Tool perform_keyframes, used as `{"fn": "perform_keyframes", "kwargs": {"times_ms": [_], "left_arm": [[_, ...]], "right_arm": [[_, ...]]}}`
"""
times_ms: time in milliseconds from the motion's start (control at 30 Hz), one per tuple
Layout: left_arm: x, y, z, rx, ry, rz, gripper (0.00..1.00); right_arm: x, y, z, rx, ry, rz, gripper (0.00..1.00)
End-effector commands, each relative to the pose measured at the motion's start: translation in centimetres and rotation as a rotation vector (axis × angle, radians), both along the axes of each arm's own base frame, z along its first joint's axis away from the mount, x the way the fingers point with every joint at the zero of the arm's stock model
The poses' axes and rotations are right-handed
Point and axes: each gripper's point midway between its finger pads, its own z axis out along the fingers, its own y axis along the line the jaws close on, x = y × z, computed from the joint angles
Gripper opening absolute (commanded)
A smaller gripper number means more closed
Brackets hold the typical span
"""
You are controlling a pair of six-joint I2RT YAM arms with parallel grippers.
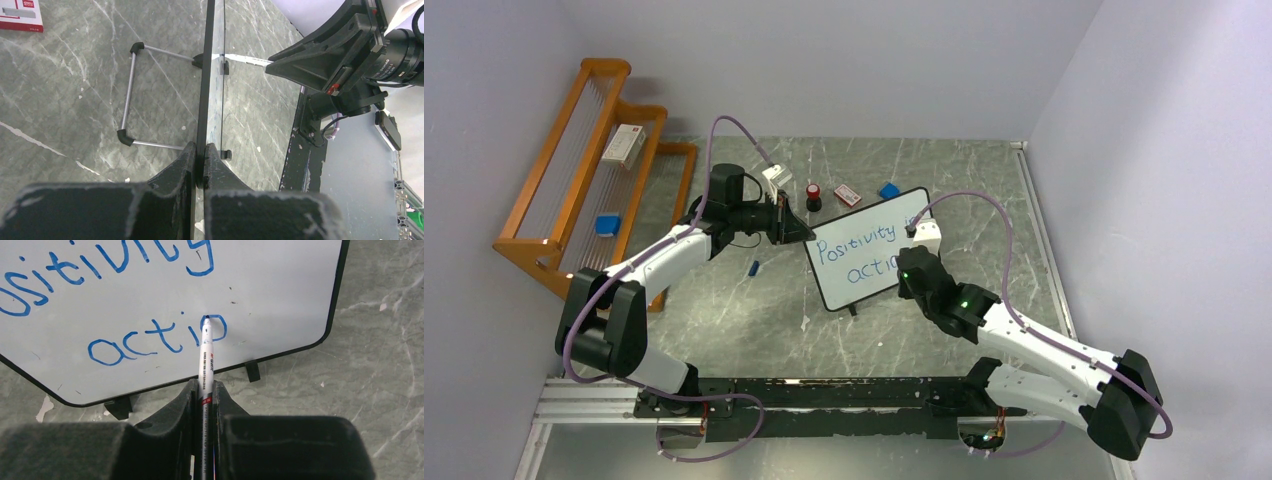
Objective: Write a sentence on the whiteboard
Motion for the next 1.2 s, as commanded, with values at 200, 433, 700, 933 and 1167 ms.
{"fn": "perform_keyframes", "kwargs": {"times_ms": [200, 433, 700, 933, 1167], "left_arm": [[0.5, 1.0, -3.1, 0.101, 0.037, 0.047, 0.05], [0.5, 1.0, -3.0, 0.101, 0.036, 0.048, 0.05], [0.5, 1.0, -3.0, 0.099, 0.037, 0.048, 0.05], [0.4, 0.9, -3.0, 0.096, 0.038, 0.043, 0.05], [0.4, 0.9, -3.0, 0.096, 0.037, 0.042, 0.05]], "right_arm": [[0.2, 0.3, 1.8, 0.046, -0.033, 0.007, 0.00], [0.3, -1.3, 1.7, 0.013, -0.042, -0.069, 0.00], [0.6, -1.5, 1.6, 0.021, -0.044, -0.079, 0.00], [1.2, -0.9, 1.7, 0.028, -0.050, -0.067, 0.00], [1.5, -0.8, 1.0, 0.024, -0.038, -0.064, 0.00]]}}
